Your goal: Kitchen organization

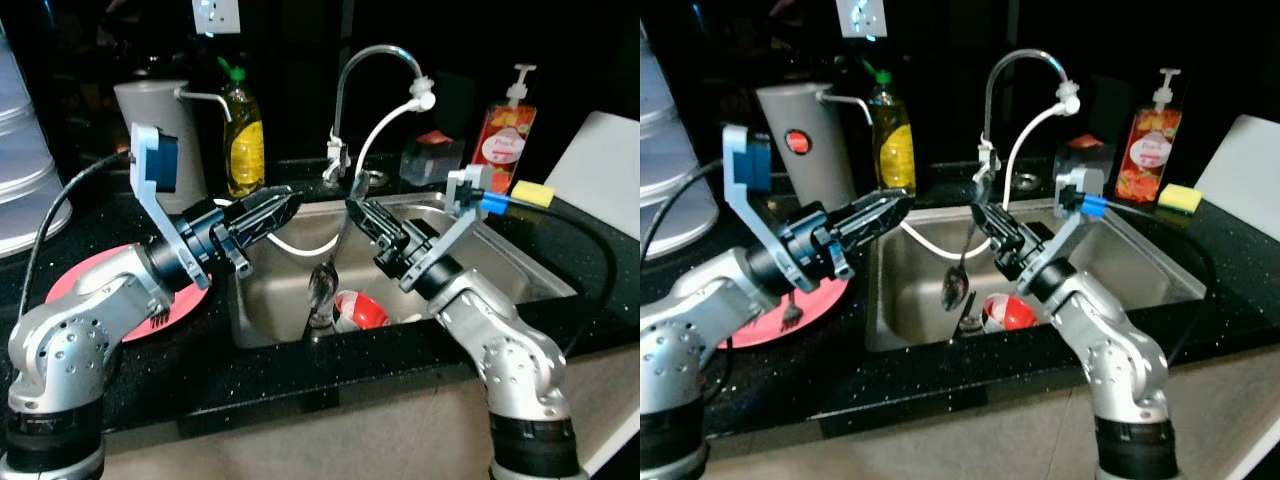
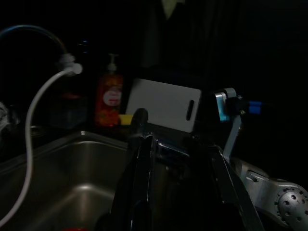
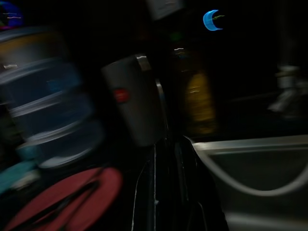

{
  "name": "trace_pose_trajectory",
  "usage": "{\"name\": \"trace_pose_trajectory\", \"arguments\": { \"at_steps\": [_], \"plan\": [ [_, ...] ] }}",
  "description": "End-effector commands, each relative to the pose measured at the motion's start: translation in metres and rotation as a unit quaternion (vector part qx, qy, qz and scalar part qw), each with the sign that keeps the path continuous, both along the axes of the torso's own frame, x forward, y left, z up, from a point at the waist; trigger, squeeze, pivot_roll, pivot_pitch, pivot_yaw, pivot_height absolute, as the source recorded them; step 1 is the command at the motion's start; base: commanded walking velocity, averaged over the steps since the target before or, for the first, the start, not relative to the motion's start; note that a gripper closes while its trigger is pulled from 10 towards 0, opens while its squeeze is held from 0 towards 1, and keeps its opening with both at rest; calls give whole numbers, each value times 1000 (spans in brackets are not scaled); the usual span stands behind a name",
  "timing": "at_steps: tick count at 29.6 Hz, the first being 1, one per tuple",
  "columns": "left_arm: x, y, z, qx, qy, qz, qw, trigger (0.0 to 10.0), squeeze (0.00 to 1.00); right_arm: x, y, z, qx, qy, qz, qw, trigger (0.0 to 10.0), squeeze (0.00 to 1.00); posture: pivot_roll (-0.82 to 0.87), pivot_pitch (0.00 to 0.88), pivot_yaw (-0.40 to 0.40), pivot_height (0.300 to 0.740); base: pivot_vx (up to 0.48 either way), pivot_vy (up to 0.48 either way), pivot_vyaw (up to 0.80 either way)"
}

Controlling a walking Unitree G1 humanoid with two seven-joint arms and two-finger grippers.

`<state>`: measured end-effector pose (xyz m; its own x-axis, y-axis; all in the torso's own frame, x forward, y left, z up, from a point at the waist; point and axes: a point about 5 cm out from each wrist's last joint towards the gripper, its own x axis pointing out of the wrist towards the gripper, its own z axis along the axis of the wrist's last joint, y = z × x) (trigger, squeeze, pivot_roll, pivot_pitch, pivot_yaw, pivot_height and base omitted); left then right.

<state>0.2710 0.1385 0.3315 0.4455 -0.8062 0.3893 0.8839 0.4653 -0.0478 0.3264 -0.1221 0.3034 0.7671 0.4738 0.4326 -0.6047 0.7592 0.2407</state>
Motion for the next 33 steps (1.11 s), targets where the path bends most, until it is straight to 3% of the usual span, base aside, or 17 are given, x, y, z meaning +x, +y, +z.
{"name": "trace_pose_trajectory", "arguments": {
  "at_steps": [1, 4, 8, 11, 13, 15, 17, 20, 29, 30, 31, 32, 33],
  "plan": [
    [1, 3, -2, 1, 2, 23, 1000, 10000, 0, 7, -6, 1, 7, -1, -38, 999, 10000, 0, -58, 56, -9, 740, 0, 0, 0],
    [6, 6, -3, -10, 13, 64, 998, 10000, 0, 26, -6, -10, -2, 24, -86, 996, 10000, 0, -52, 61, -12, 740, 0, 0, 0],
    [15, 11, -6, -1, 29, 114, 993, 10000, 0, 38, -3, -24, -16, 54, -99, 993, 10000, 0, -52, 61, -12, 740, 0, 0, 0],
    [28, 19, -11, 24, 41, 181, 982, 10000, 0, 49, 1, -47, -99, 111, -114, 982, 10000, 0, -45, 65, -14, 740, 0, 0, 0],
    [32, 22, -14, 45, 53, 198, 978, 10000, 0, 51, 3, -50, -114, 122, -95, 981, 10000, 0, -44, 66, -20, 740, 0, 0, 0],
    [35, 24, -16, 60, 62, 210, 974, 10000, 0, 52, 5, -53, -122, 129, -79, 981, 10000, 0, -42, 67, -22, 740, 0, 0, 0],
    [36, 26, -22, 106, 81, 212, 968, 10000, 0, 53, 7, -51, -160, 117, -52, 979, 10000, 0, -46, 65, -25, 740, 0, 0, 0],
    [37, 26, -29, 166, 68, 223, 958, 10000, 0, 57, 8, -47, -189, 97, -48, 976, 10000, 0, -46, 62, -22, 740, 0, 0, 0],
    [40, 15, -50, 193, 83, 231, 950, 10000, 0, 67, 24, -70, -236, 109, -24, 965, 10000, 0, -46, 61, -22, 740, 0, 0, 0],
    [39, 14, -52, 194, 85, 231, 950, 10000, 0, 66, 27, -74, -245, 111, -14, 963, 10000, 337, -45, 60, -24, 740, 0, 0, 0],
    [39, 14, -54, 195, 87, 231, 949, 10000, 0, 65, 29, -75, -250, 111, -8, 962, 10000, 337, -45, 60, -24, 740, 0, 0, 0],
    [38, 14, -55, 197, 89, 233, 948, 10000, 0, 64, 30, -78, -256, 111, 0, 960, 10000, 1000, -45, 59, -26, 740, 0, 0, 0],
    [38, 14, -55, 198, 91, 232, 948, 10000, 0, 63, 32, -79, -263, 111, 8, 958, 10000, 1000, -44, 58, -26, 740, 0, 0, 0]
  ]
}}
